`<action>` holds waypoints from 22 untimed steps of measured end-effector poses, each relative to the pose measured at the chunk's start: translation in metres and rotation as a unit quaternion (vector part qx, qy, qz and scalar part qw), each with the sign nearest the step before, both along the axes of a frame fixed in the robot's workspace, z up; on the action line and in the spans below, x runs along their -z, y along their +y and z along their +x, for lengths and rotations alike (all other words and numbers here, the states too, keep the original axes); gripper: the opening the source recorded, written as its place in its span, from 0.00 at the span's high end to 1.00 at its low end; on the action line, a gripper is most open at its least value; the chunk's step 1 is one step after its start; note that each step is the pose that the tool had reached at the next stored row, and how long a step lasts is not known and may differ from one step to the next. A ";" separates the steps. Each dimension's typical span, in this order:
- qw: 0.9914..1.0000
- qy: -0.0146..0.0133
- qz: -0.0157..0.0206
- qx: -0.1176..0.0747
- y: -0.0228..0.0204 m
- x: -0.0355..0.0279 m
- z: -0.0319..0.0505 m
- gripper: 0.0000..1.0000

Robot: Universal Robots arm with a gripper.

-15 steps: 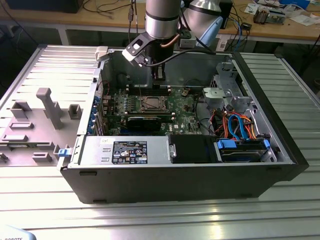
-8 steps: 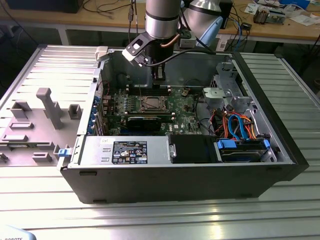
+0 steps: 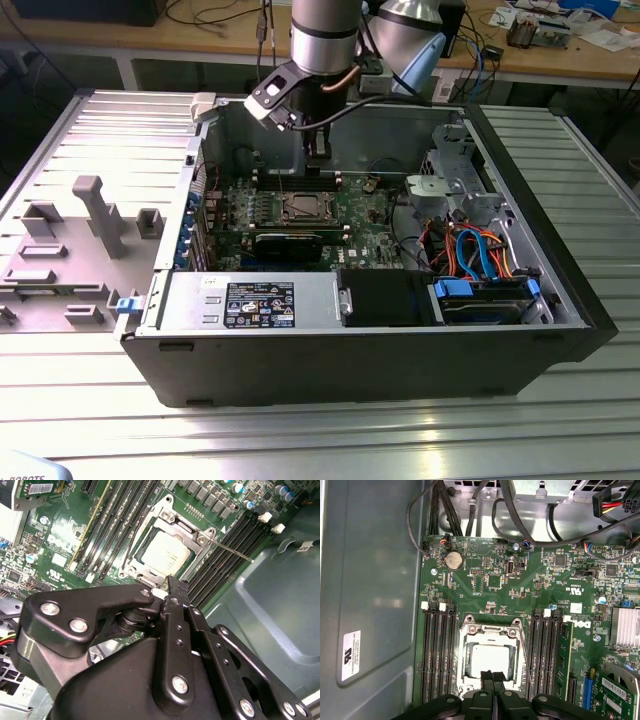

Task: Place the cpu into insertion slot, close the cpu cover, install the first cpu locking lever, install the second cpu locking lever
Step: 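Install the first cpu locking lever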

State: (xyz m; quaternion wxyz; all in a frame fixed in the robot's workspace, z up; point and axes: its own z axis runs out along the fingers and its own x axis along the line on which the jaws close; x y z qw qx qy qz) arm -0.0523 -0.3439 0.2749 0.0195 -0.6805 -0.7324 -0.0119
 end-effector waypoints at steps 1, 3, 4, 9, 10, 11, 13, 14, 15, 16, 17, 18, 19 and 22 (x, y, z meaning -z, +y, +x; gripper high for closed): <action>1.000 0.000 0.000 0.000 0.0000 -0.0012 0.0000 0.89; 1.000 0.000 0.000 0.000 0.0000 -0.0045 0.0000 0.89; 1.000 0.000 0.000 0.000 0.0000 -0.0055 0.0000 0.89; 1.000 0.000 0.000 0.000 0.0000 -0.0112 0.0000 0.89; 1.000 0.000 0.000 0.000 0.0000 -0.0121 0.0000 0.89; 1.000 0.000 0.000 0.000 0.0000 -0.0123 0.0000 0.89; 1.000 0.000 0.000 0.000 0.0000 -0.0125 0.0000 0.89; 1.000 0.000 0.000 0.000 0.0000 -0.0126 0.0000 0.89; 1.000 0.000 0.000 0.000 0.0000 -0.0126 0.0000 0.89; 1.000 0.000 0.000 0.000 0.0000 -0.0126 0.0000 0.89; 1.000 0.000 0.000 0.000 0.0000 -0.0126 0.0000 0.89; 1.000 0.000 0.000 0.000 0.0000 -0.0126 0.0000 0.89; 1.000 0.000 0.000 0.000 0.0000 -0.0126 0.0000 0.89; 1.000 0.001 0.000 -0.030 0.0000 -0.0107 -0.0002 0.89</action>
